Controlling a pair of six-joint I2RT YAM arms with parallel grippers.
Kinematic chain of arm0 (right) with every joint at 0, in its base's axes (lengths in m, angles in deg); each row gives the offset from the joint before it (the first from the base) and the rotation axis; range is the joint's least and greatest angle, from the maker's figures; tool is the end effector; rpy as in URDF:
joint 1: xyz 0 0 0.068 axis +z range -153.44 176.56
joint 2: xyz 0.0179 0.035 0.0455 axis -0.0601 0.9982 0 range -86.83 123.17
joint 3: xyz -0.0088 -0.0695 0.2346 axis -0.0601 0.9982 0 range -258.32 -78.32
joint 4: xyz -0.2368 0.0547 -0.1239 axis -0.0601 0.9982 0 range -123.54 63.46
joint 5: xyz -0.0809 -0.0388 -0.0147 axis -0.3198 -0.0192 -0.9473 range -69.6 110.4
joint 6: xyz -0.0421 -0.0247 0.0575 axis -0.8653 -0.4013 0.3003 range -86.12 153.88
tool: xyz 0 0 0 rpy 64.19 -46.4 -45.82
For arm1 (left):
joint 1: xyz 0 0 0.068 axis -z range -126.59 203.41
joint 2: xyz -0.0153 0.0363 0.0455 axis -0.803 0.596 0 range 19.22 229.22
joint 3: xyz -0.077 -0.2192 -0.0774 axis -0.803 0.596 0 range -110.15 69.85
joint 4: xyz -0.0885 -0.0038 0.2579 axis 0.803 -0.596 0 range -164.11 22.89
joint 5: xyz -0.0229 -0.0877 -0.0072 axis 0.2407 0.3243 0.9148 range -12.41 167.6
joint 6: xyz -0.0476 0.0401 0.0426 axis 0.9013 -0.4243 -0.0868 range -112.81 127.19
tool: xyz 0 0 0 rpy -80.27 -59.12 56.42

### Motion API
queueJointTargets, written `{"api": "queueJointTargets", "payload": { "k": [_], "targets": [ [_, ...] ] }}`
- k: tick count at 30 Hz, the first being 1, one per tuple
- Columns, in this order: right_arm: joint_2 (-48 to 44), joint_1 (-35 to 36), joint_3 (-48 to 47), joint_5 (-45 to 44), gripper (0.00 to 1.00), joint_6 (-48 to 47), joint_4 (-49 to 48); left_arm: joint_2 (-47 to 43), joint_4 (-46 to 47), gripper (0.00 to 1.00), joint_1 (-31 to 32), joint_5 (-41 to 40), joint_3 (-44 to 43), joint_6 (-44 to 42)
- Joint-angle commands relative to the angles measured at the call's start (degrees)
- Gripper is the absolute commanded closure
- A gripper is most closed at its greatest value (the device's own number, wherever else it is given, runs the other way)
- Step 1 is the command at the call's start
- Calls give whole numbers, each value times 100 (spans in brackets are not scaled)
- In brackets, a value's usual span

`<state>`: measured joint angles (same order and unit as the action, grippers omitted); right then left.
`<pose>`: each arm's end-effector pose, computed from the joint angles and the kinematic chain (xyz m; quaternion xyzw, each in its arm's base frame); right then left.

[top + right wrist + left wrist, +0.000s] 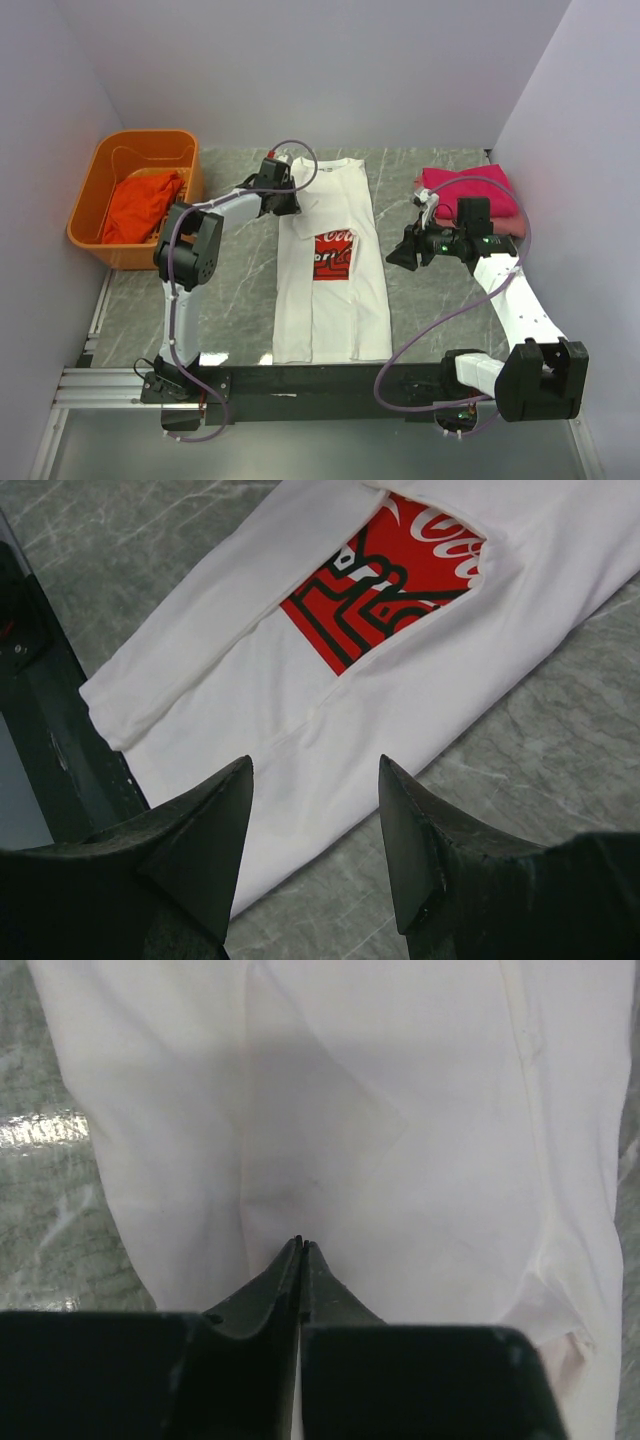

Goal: Fold and stack the t-shirts
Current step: Fold the tshirt

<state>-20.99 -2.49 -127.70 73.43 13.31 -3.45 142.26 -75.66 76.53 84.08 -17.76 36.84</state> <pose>0.2637 0.0552 0.2312 -0.3176 0.7858 0.3522 0.3970 0.4488 -0.1994 0.1152 -0.0303 0.9187 -0.2200 0.3265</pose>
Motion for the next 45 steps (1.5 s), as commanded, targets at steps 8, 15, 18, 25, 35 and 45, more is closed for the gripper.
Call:
{"api": "queueJointTargets", "payload": {
  "k": [8,15,18,25,35,45],
  "targets": [
    [-19,-42,-369,733,39,-1911,1251,-3064,1110,56,44,135,1570,-1012],
    [-185,282,-442,568,29,-6737,4154,-5227,928,16,44,1227,3065,-2530],
    [-817,922,269,182,26,-6953,3630,-6253,566,15,341,1663,3677,-3419],
    [-1814,2980,1414,-970,23,-5230,1816,-7987,-558,22,2503,943,5069,-4511],
    [-1145,4993,2091,-2904,22,-3998,376,-8342,-1069,34,4752,-85,5922,-4924],
    [-1653,5073,2267,-2948,22,-4190,489,-6599,-744,39,5950,-894,5922,-5197]
  ]
}}
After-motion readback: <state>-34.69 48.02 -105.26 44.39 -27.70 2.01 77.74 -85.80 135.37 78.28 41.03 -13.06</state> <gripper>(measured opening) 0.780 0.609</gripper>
